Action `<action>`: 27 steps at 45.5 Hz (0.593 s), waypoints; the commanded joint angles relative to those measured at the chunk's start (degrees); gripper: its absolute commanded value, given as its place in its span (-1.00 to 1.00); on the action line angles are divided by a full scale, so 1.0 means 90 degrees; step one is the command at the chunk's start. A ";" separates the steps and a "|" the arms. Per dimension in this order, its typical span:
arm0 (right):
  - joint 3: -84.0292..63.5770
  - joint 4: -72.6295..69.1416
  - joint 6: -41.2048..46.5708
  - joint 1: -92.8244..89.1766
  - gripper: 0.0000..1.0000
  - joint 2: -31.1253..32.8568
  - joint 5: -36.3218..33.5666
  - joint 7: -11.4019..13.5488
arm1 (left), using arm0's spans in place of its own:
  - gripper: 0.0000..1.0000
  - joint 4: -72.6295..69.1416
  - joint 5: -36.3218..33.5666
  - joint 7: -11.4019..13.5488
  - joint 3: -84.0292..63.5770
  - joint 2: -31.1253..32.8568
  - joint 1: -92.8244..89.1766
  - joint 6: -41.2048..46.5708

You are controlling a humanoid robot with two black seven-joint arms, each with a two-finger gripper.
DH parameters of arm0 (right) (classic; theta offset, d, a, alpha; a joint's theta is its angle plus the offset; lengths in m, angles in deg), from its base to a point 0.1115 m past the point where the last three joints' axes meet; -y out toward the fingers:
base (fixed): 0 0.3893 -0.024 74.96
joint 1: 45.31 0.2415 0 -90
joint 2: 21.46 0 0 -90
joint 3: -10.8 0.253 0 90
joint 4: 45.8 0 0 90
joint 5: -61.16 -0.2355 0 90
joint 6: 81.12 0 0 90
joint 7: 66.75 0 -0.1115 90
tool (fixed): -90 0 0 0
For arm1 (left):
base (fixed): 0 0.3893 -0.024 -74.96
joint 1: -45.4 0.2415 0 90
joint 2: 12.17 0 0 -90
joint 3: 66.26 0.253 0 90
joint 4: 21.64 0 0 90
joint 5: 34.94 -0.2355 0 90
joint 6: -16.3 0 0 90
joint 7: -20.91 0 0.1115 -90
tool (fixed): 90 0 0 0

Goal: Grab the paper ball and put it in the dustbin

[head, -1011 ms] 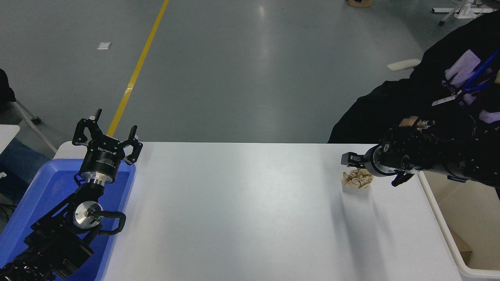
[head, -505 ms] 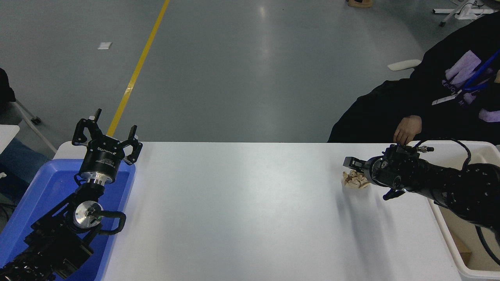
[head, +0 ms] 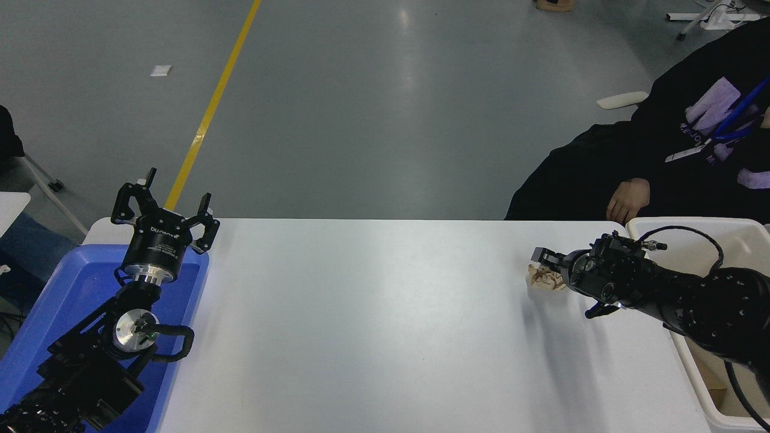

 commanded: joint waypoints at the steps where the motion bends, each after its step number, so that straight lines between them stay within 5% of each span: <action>1: 0.0019 0.0018 -0.0085 -0.0078 0.87 -0.0005 -0.0005 0.0014 | 0.96 0.0000 0.0000 0.0000 0.0000 0.0000 0.0000 0.0000; 13: 0.0292 0.0009 -0.0134 -0.0087 0.85 -0.0005 -0.0015 0.0014 | 0.96 0.0000 0.0000 0.0000 0.0000 0.0000 0.0000 0.0000; 27: 0.0585 -0.0021 -0.0134 -0.0127 0.41 -0.0005 -0.0015 0.0014 | 0.96 0.0000 0.0000 0.0000 0.0000 0.0000 0.0000 0.0000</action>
